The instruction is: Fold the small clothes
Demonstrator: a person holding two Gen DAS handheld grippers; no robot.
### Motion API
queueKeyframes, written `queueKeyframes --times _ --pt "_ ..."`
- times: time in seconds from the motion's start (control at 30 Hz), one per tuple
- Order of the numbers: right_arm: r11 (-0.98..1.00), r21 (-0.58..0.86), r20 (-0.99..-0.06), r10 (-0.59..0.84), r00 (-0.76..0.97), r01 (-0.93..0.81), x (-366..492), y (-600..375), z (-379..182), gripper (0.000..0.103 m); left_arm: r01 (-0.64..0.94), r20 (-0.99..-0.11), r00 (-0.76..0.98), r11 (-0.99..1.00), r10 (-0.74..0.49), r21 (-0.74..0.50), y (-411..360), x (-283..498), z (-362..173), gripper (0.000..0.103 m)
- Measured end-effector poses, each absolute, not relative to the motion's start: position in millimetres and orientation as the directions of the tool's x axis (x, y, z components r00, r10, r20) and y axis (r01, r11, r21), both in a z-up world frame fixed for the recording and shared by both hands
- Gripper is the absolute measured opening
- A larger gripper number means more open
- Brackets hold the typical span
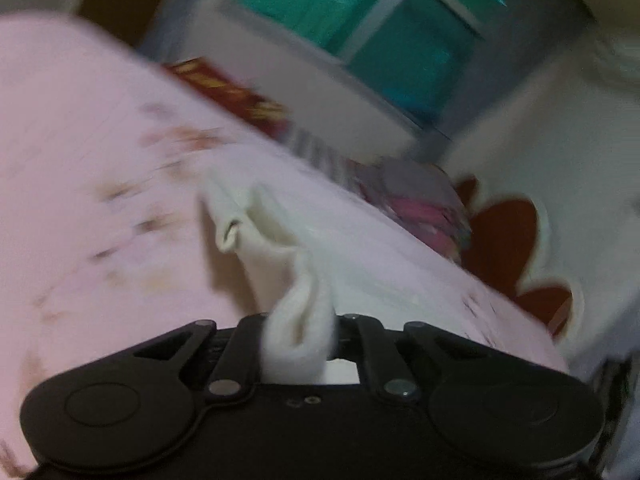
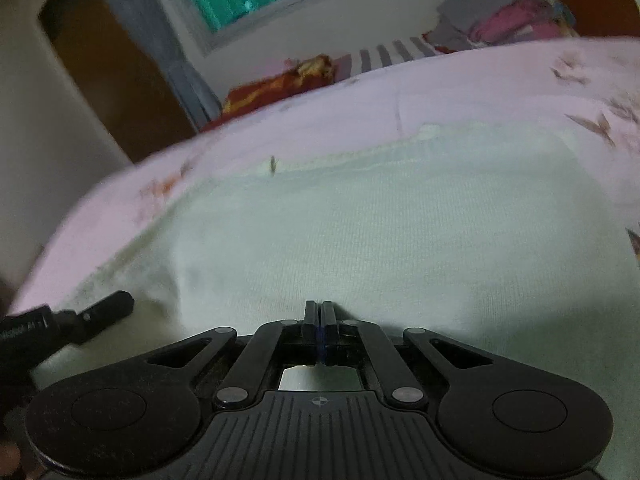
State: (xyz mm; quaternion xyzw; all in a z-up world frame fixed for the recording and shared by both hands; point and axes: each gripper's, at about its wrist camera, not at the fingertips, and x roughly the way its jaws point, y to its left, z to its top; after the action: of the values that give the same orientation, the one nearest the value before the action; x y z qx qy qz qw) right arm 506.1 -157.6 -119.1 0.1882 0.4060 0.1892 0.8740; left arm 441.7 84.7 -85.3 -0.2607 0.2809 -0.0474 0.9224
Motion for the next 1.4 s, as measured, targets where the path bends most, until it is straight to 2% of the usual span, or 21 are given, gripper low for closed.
queueKeyframes --times 0.2,0.33,0.4,0.43,0.47,0.5,0.53,0.67,0.73,0.9,1.03,1.2,1.27,1.3,1.4 --pt "0.823 0.564 -0.557 0.438 0.705 -0.065 495.3 -252.4 -99.2 0.000 0.161 -0.540 0.756 0.904 -0.370 -0.395 -18.7 451.1 -58.1 0.009" --pt "0.791 0.611 -0.531 0.409 0.742 0.002 489.7 -315.8 -90.6 0.000 0.250 -0.596 0.671 0.892 -0.441 -0.377 -81.2 452.7 -72.6 0.009" --pt "0.765 0.644 -0.514 0.424 0.746 0.009 487.5 -343.8 -88.4 0.000 0.299 -0.661 0.567 0.871 -0.491 -0.390 -108.6 457.2 -87.4 0.020" --pt "0.764 0.645 -0.515 0.428 0.743 0.007 488.0 -353.0 -86.8 0.005 0.306 -0.667 0.547 0.862 -0.506 -0.404 -114.2 454.3 -88.8 0.029" --pt "0.775 0.631 -0.532 0.417 0.737 0.017 488.9 -359.0 -85.8 0.018 0.326 -0.645 0.553 0.850 -0.527 -0.414 -115.5 448.8 -86.2 0.030" --pt "0.781 0.625 -0.535 0.411 0.738 0.018 487.9 -364.8 -84.4 0.053 0.350 -0.619 0.575 0.845 -0.535 -0.406 -113.1 441.5 -79.1 0.032" --pt "0.772 0.635 -0.507 0.423 0.751 -0.006 484.4 -367.8 -82.4 0.059 0.348 -0.608 0.600 0.854 -0.520 -0.388 -107.5 436.8 -72.9 0.032" --pt "0.722 0.685 -0.460 0.530 0.713 -0.095 490.6 -359.2 -79.3 0.059 0.210 -0.559 0.726 0.903 -0.401 -0.376 -50.6 439.2 -58.7 0.029" --pt "0.699 0.700 -0.452 0.594 0.666 -0.149 502.0 -338.1 -81.0 0.059 0.111 -0.580 0.749 0.924 -0.320 -0.366 -21.1 448.9 -62.4 0.029" --pt "0.696 0.675 -0.496 0.674 0.547 -0.245 534.5 -281.6 -93.8 0.059 -0.083 -0.621 0.750 0.899 -0.228 -0.430 26.6 463.8 -86.0 0.029" --pt "0.696 0.666 -0.526 0.692 0.494 -0.267 559.4 -255.4 -101.2 0.059 -0.152 -0.627 0.744 0.856 -0.230 -0.494 41.1 493.3 -98.4 0.029" --pt "0.684 0.667 -0.557 0.721 0.412 -0.294 581.6 -230.2 -108.5 0.058 -0.139 -0.643 0.705 0.831 -0.299 -0.539 53.4 507.8 -112.5 0.032" --pt "0.664 0.682 -0.547 0.741 0.389 -0.305 580.8 -225.5 -112.0 0.053 -0.123 -0.645 0.696 0.833 -0.315 -0.540 54.8 506.2 -113.6 0.032" --pt "0.656 0.688 -0.544 0.749 0.378 -0.310 581.4 -222.3 -113.2 0.046 -0.116 -0.643 0.694 0.830 -0.326 -0.545 56.2 505.3 -114.3 0.032" --pt "0.661 0.691 -0.557 0.745 0.367 -0.294 585.7 -215.8 -121.0 0.046 -0.095 -0.641 0.684 0.830 -0.347 -0.550 62.7 510.0 -117.1 0.032"
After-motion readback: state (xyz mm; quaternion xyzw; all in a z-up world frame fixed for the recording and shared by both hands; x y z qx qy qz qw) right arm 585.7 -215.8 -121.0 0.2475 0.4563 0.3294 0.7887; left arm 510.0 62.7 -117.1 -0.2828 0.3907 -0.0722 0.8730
